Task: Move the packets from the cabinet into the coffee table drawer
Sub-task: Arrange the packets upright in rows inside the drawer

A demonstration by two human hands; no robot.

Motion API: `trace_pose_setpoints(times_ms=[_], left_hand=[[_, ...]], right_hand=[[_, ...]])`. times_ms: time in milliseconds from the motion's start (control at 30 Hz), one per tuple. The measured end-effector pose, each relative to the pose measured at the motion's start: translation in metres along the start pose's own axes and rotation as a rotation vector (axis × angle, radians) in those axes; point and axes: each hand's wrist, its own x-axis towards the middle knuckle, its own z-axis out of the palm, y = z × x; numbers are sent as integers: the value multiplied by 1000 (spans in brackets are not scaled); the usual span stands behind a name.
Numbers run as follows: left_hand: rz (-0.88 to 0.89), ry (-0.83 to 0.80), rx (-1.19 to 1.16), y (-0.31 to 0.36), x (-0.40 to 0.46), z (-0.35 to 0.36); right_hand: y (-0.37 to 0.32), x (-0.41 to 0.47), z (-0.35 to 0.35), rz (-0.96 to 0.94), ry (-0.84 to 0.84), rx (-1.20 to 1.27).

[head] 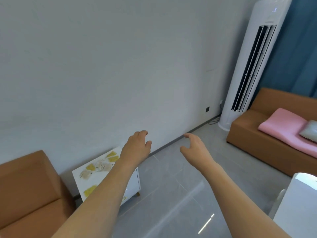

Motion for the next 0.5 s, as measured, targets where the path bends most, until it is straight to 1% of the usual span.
trace_pose_setpoints(times_ms=[100,200,367,500], left_hand=[[4,-51,1,-33,45,11],[-38,-96,44,-78,87,11],[-129,-148,100,-161,157,-19],[-169,-168,90,-229,205,-41]], right_hand=[[-9,49,35,19,-7,4],[-23,102,79,12,-41,45],[-65,185,150,17,-103,79],[-108,238,209,-23,-166,41]])
